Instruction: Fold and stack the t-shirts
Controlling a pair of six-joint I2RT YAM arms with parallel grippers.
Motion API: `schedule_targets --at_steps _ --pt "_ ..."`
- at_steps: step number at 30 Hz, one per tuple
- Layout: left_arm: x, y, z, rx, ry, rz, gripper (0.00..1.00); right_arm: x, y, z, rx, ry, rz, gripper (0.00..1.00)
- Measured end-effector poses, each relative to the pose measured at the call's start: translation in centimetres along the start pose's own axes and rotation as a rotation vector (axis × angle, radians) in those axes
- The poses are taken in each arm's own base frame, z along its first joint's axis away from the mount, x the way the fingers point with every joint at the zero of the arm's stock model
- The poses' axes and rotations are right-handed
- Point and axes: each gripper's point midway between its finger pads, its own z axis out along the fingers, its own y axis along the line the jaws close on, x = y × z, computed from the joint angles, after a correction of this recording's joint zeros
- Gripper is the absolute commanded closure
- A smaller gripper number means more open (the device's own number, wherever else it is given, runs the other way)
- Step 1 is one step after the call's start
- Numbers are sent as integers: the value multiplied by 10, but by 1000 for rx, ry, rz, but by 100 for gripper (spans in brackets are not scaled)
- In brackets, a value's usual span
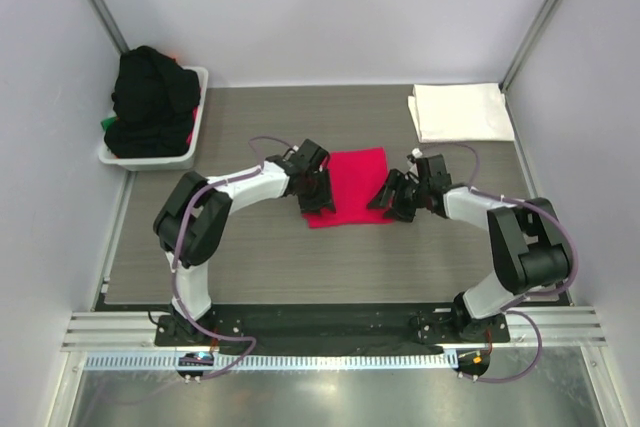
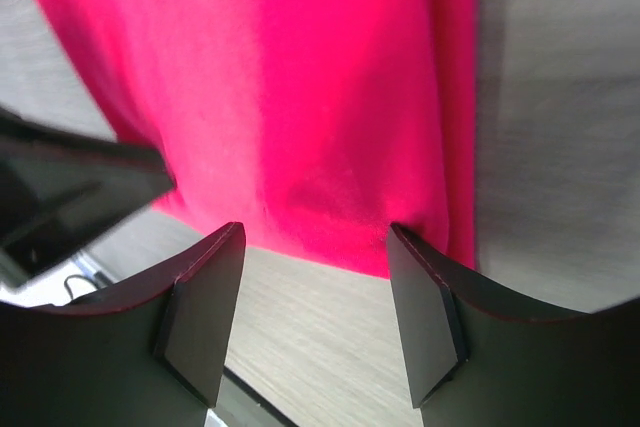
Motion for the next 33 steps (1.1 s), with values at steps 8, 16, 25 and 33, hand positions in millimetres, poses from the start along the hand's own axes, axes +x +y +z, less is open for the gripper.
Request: schedule_targets --at_steps 8,16,25,33 --pt "-9 41 -28 -234 -25 146 41 56 22 -17 -12 81 -14 10" --pt "-55 27 -120 -329 -167 246 37 10 53 -66 69 -36 -44 3" --pt "-23 43 -214 -257 -273 232 38 -64 18 -71 150 -143 8 14" --pt "27 89 -225 -267 -259 193 39 -81 -21 -32 157 -66 83 19"
